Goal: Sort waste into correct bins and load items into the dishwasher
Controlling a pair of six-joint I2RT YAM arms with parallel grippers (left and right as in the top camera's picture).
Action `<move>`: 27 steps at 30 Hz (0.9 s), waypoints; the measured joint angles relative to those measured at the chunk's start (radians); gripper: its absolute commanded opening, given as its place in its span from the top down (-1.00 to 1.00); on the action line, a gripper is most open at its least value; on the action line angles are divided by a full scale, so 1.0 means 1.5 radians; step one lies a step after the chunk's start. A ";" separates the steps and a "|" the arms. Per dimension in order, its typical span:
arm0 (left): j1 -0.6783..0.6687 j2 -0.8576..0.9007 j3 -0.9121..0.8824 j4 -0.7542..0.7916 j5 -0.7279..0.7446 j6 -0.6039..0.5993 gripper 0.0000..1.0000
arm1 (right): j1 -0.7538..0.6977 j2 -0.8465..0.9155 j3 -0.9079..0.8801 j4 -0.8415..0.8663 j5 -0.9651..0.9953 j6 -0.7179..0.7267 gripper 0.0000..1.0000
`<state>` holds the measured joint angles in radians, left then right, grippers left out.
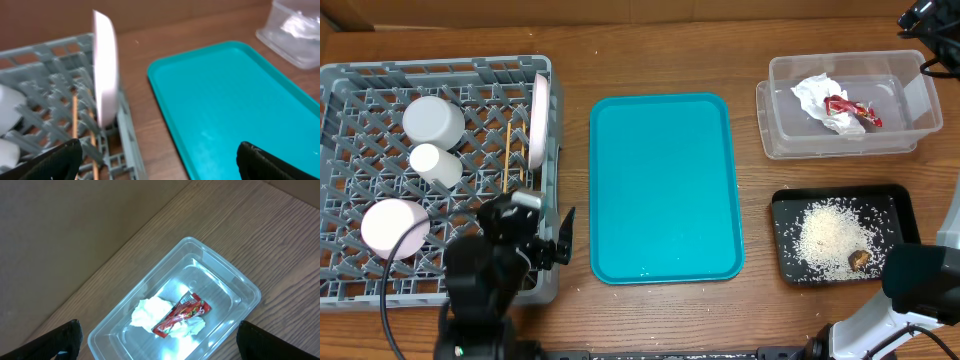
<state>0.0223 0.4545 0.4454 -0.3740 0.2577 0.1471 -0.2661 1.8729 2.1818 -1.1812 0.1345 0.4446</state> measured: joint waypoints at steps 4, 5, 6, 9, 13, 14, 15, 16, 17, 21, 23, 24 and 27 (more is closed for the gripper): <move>0.019 -0.081 -0.093 0.096 -0.001 -0.030 -0.99 | 0.000 0.000 0.000 0.000 0.000 0.000 -1.00; 0.021 -0.090 -0.110 0.123 -0.002 -0.036 -1.00 | 0.000 0.000 0.000 0.000 0.000 0.000 -1.00; 0.021 -0.094 -0.127 0.148 -0.005 -0.043 -1.00 | 0.000 0.000 0.000 0.000 0.000 0.000 -1.00; 0.021 -0.097 -0.172 0.218 -0.020 -0.077 -1.00 | 0.000 0.000 0.000 0.000 0.000 0.000 -1.00; 0.021 -0.110 -0.232 0.286 -0.075 -0.162 -1.00 | 0.000 0.000 0.000 0.000 0.000 0.000 -1.00; 0.021 -0.115 -0.242 0.295 -0.086 -0.174 -0.99 | 0.000 0.000 0.000 0.000 0.000 0.000 -1.00; 0.021 -0.127 -0.257 0.303 -0.099 -0.188 -1.00 | 0.000 0.000 0.000 0.000 0.000 0.000 -0.99; 0.021 -0.139 -0.269 0.305 -0.110 -0.199 -1.00 | 0.000 0.000 0.000 0.000 0.000 -0.001 -1.00; 0.021 -0.154 -0.278 0.302 -0.118 -0.206 -0.99 | 0.000 0.000 0.000 0.000 0.000 0.000 -1.00; 0.021 -0.213 -0.290 0.263 -0.138 -0.215 -1.00 | 0.000 0.000 0.000 0.000 0.000 -0.001 -1.00; 0.021 -0.237 -0.290 0.246 -0.143 -0.209 -1.00 | 0.000 0.000 0.000 0.000 0.000 0.000 -1.00; 0.021 -0.249 -0.290 0.232 -0.145 -0.203 -0.99 | 0.000 0.000 0.000 0.000 0.000 0.000 -1.00; 0.021 -0.281 -0.291 0.199 -0.150 -0.184 -0.99 | 0.000 0.000 0.000 0.000 0.000 0.000 -1.00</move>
<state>0.0544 0.0326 0.0090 -0.0750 0.0330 -0.1291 -0.2661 1.8729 2.1818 -1.1809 0.1345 0.4442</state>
